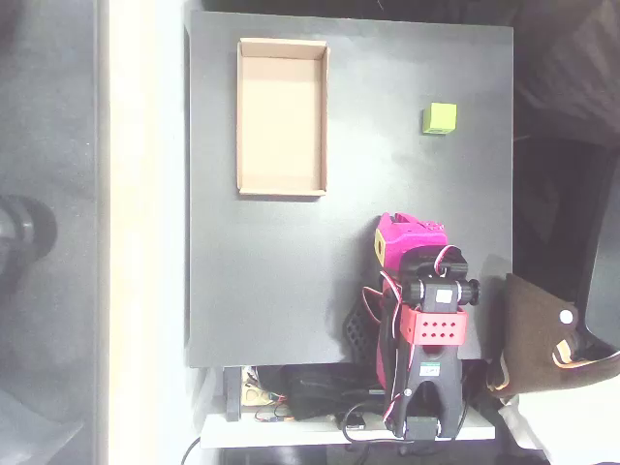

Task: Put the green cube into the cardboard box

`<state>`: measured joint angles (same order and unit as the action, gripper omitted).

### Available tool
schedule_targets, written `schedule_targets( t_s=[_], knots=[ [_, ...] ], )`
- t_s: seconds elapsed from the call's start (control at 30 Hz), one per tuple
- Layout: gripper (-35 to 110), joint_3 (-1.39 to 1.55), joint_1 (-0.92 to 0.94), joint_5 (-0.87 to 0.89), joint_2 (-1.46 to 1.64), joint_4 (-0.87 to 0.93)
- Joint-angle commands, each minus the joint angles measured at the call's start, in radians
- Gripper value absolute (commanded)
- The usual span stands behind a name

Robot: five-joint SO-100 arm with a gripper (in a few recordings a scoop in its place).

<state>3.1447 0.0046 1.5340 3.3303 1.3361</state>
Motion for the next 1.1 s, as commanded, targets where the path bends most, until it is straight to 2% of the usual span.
schedule_targets(
  t_s=[0.0, 1.07],
  knots=[
    [5, 0.014, 0.002, 0.011, 0.011, 0.008],
    [5, 0.006, 0.011, 0.011, 0.009, 0.008]
  ],
)
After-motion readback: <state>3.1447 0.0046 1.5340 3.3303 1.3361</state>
